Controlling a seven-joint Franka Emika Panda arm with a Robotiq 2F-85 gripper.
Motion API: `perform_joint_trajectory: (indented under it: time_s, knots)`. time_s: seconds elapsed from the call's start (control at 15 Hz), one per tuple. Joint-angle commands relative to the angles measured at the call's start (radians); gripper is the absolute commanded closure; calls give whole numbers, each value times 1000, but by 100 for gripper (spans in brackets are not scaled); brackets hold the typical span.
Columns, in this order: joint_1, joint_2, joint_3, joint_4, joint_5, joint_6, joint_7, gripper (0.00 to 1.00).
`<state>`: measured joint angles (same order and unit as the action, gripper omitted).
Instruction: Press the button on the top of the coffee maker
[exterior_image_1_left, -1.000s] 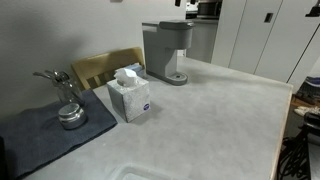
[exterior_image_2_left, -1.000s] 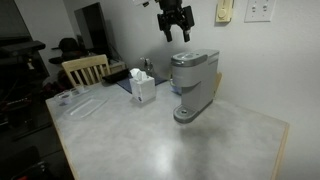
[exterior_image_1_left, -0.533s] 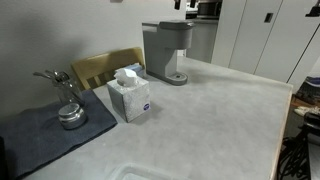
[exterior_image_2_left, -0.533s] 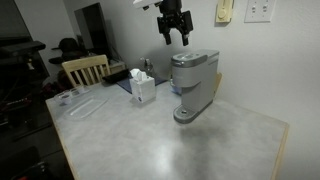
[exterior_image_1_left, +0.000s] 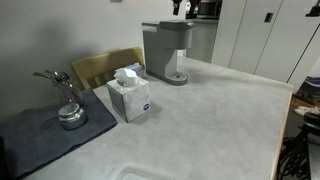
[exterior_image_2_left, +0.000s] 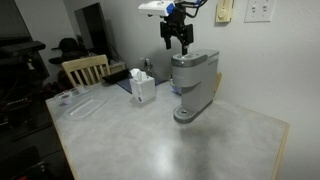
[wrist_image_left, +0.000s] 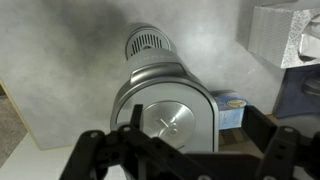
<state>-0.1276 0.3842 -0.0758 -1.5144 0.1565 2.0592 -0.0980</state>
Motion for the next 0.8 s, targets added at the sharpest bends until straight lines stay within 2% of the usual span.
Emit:
perform_joint_trajectory:
  time_s: [0.0, 0.4, 0.47, 0.73]
  knots:
    - [-33, 36, 11, 71, 25, -41, -30, 0]
    - [-39, 68, 8, 154, 1, -33, -29, 0]
    - [-39, 72, 8, 162, 0, -30, -31, 19]
    - [-40, 96, 8, 193, -9, -27, -32, 47]
